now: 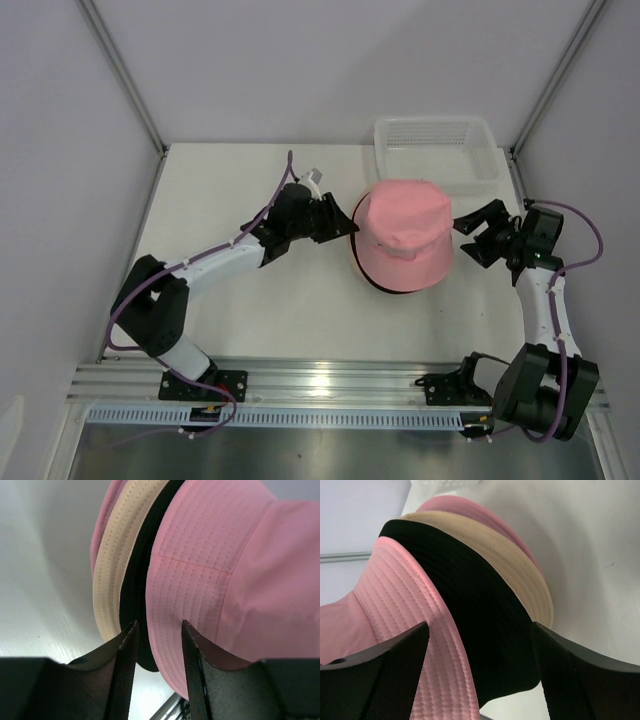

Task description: Stack the hats

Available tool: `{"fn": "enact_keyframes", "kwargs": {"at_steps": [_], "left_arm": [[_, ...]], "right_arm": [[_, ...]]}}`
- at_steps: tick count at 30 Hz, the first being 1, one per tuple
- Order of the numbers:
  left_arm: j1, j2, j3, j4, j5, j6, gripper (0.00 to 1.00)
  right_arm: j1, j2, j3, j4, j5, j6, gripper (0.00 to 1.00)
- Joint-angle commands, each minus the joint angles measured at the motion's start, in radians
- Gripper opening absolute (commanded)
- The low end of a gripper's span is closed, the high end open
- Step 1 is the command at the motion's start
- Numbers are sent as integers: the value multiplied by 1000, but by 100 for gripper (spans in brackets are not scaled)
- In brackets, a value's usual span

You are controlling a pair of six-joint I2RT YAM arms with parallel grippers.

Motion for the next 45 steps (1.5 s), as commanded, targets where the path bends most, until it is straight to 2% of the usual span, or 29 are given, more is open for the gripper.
{"fn": "enact_keyframes", "kwargs": {"at_steps": [1, 6, 15, 19, 21, 22, 25, 26, 31, 34, 36, 41, 45], "left_arm": [[-4, -16, 66, -28, 57, 93, 44], [-5, 15, 107, -48, 71, 97, 43], [-5, 44, 124, -45, 97, 99, 41], [-5, 61, 148, -50, 111, 104, 41], [-5, 67, 156, -54, 113, 108, 41], [-5, 67, 158, -56, 108, 116, 41], [-2, 56, 165, -80, 87, 128, 41], [1, 52, 167, -86, 85, 128, 42], [50, -23, 129, -102, 71, 110, 47], [108, -73, 60, -70, 97, 88, 57], [143, -105, 29, -10, 143, 78, 63], [151, -117, -13, 93, 200, 79, 66], [151, -62, -28, 299, 307, 58, 66]], "right_arm": [[9, -22, -53, 172, -91, 110, 85], [20, -10, -69, 239, -106, 142, 82], [52, -2, -143, 451, -122, 366, 75], [54, -17, -194, 500, -119, 434, 67], [54, -29, -195, 468, -99, 425, 55], [54, -36, -194, 460, -88, 421, 42], [51, -52, -191, 424, -67, 395, 20], [51, -56, -188, 392, -60, 383, 0], [40, -53, -191, 362, -53, 327, 0], [17, -49, -189, 333, -48, 267, 0], [-1, -45, -200, 394, -62, 231, 0], [-14, 3, -220, 558, -106, 125, 0], [14, 40, -218, 631, -117, 87, 0]]}}
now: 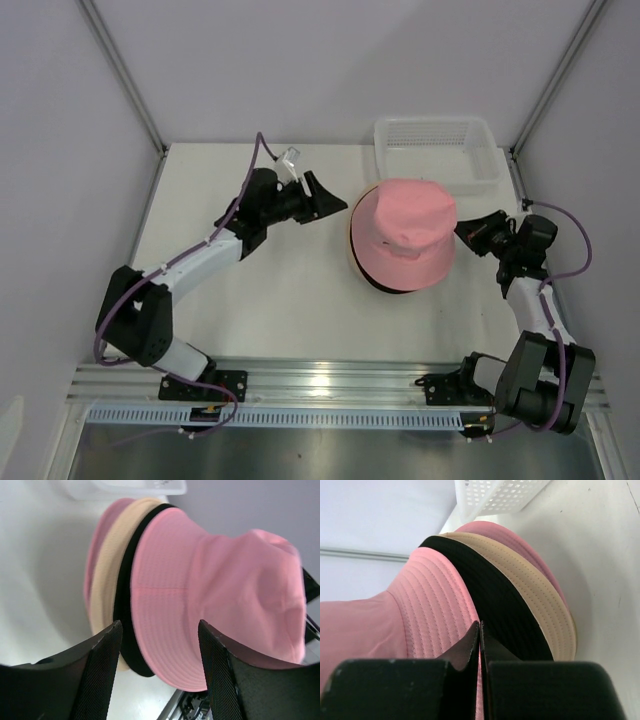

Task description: Stack the hats

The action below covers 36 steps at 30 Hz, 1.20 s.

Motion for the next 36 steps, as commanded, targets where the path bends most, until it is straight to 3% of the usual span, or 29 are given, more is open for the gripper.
{"fn": "enact_keyframes", "kwargs": {"at_steps": [1, 11, 19, 28, 36], "left_arm": [[-5, 39, -10, 236, 122, -30, 66], [-3, 170, -3, 347, 124, -65, 67], [-3, 212, -20, 448, 161, -156, 65], [-17, 219, -33, 476, 198, -186, 56], [-16, 183, -101, 419, 188, -203, 64]], "right_arm": [[28, 20, -1, 116, 14, -101, 0], [157, 27, -33, 123, 203, -176, 0], [158, 70, -6, 122, 198, -187, 0], [162, 62, 10, 103, 220, -196, 0], [171, 50, 16, 59, 232, -204, 0]]}}
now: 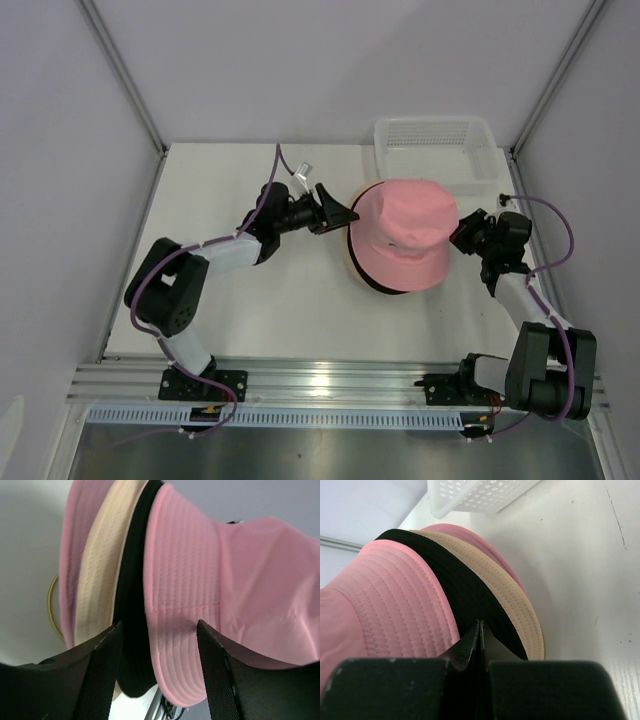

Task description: Stack the hats

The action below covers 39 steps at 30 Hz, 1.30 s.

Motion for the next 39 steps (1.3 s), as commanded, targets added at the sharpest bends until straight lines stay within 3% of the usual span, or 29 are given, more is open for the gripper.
{"fn": "enact_keyframes", "kwargs": {"at_steps": [1, 7, 15, 18, 23, 25, 31, 37, 39], "left_arm": [[-5, -47, -50, 5, 14, -22, 64], [-14, -49, -56, 137, 55, -88, 57], [-24, -9, -69, 313, 90, -151, 56], [-25, -9, -69, 339, 95, -152, 50], [-25, -3, -50, 295, 89, -134, 18], [-25, 0, -40, 257, 75, -122, 1], [-18, -7, -46, 129, 32, -31, 1], [12, 4, 2, -27, 38, 214, 1], [12, 11, 28, -61, 14, 338, 1]], "right_arm": [[5, -24, 38, -25, 24, -25, 0], [25, -29, 49, -33, 16, -17, 0], [65, -23, 49, -62, 35, -48, 0], [69, -23, 47, -70, 44, -53, 0], [71, -31, 52, -91, 58, -65, 0], [71, -32, 67, -123, 73, -73, 0], [52, -46, 156, -298, 135, -68, 0], [17, -103, 120, -243, 96, -62, 0], [14, -129, 61, -146, 108, -69, 0]]}}
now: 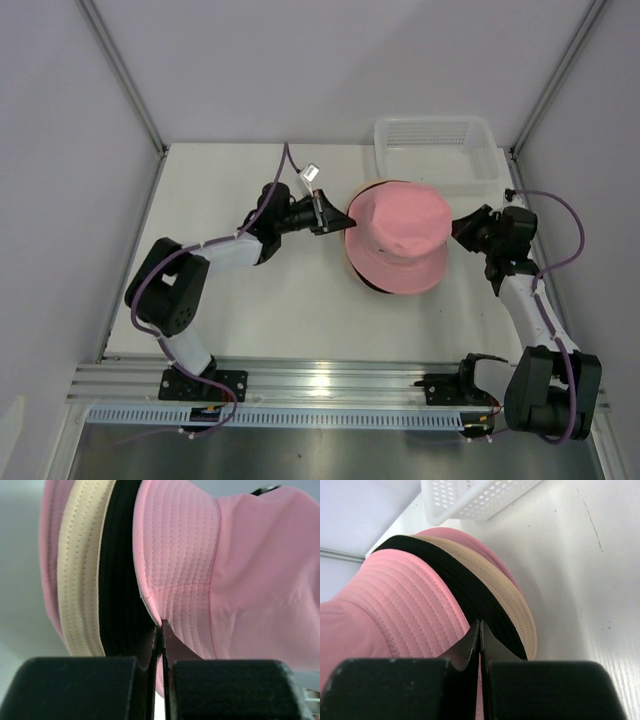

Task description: Stack the hats

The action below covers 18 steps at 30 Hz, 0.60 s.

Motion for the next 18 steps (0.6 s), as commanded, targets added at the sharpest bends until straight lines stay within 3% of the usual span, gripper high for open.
{"fn": "enact_keyframes", "kwargs": {"at_steps": [1, 5, 9, 14, 15, 17, 18], "left_arm": [[14, 15, 66, -126, -62, 299, 1], [15, 43, 83, -171, -158, 407, 1], [12, 44, 64, -192, -263, 476, 1], [5, 23, 38, -178, -246, 510, 1], [3, 21, 40, -180, -241, 509, 1], [-7, 18, 44, -180, -234, 507, 1], [-9, 15, 43, -174, -232, 506, 1]], "right_arm": [[-7, -47, -56, 114, 21, -17, 0], [-36, -29, -149, 293, 70, -3, 0], [-44, 97, -229, 552, 55, 49, 0], [-73, 159, -218, 614, -136, 175, 2], [-74, 137, -231, 634, -144, 193, 17], [-78, 41, -248, 610, -157, 200, 30], [-78, -1, -246, 535, -155, 172, 46]]}}
